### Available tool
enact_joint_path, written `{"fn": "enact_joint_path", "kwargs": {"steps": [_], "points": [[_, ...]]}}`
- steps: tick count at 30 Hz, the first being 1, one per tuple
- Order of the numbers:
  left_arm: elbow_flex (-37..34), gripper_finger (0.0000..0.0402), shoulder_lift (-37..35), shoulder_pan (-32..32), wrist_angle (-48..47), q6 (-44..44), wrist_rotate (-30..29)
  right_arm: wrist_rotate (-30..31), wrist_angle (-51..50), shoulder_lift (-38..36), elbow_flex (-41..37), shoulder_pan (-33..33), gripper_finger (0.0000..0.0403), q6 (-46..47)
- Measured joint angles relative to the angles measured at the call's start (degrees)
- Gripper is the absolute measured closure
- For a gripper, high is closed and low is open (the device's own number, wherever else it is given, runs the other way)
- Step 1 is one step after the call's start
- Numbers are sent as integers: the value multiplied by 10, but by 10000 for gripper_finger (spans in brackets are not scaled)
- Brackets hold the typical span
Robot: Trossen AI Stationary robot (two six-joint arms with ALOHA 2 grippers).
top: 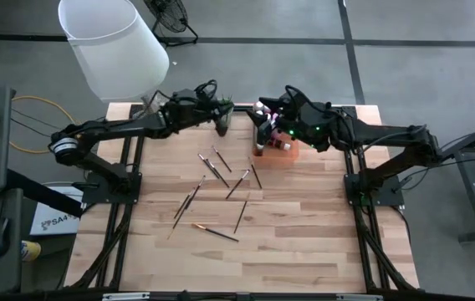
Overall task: Pick & Place Paint Supplies
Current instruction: Put the yellow paint brush into the green cup
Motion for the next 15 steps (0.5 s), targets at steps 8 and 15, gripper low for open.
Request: {"fn": "enact_joint_path", "kwargs": {"steps": [8,15], "points": [[-1,398,90,4,123,0,-133,-2,-8,-4,0,0,121,0],[1,397,124,19,144,-3,-197,-5,-17,-4,0,2,121,3]]}}
